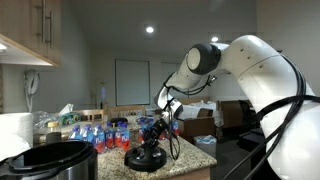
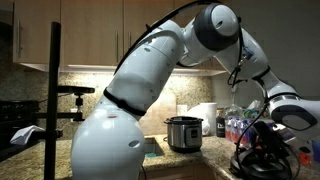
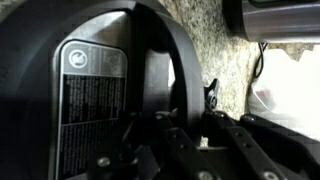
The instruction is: Cover the cooker with a lid
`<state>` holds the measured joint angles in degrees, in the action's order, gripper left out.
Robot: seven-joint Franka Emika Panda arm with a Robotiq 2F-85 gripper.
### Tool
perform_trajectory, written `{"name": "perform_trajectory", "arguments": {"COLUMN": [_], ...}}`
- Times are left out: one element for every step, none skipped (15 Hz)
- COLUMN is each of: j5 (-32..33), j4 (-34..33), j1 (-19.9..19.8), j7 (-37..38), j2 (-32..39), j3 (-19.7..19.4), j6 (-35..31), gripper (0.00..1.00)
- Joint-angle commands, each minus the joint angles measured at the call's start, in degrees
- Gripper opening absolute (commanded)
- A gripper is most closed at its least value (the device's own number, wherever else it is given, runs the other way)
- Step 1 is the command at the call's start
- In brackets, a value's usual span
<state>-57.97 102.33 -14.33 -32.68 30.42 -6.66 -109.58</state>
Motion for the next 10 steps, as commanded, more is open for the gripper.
{"name": "perform_trajectory", "arguments": {"j5": [5.5,6.28,6.89,7.3,7.8,8.44,8.81,8.94,9.27,8.85], "j4": [3.77,4.56,5.17,5.9,6.33,6.61,6.77,7.12,7.44,8.59], "j1": [0.76,0.68,0.65,0.57,0.47,0.4,0.31,0.29,0.28,0.14], "j7": [1.39,1.05,0.96,0.82,0.84,0.94,1.04,1.11,0.97,0.17], "j2": [-5.59,-6.58,-7.41,-8.4,-9.15,-9.9,-10.57,-11.39,-12.19,-13.58], "j3": [-0.19,-0.03,0.09,0.16,0.2,0.24,0.26,0.3,0.29,0.27], "j6": [0.75,0.65,0.51,0.67,0.94,1.58,2.09,2.33,2.84,2.85], "gripper": [0.08,0.08,0.07,0.07,0.07,0.07,0.07,0.07,0.07,0.07]}}
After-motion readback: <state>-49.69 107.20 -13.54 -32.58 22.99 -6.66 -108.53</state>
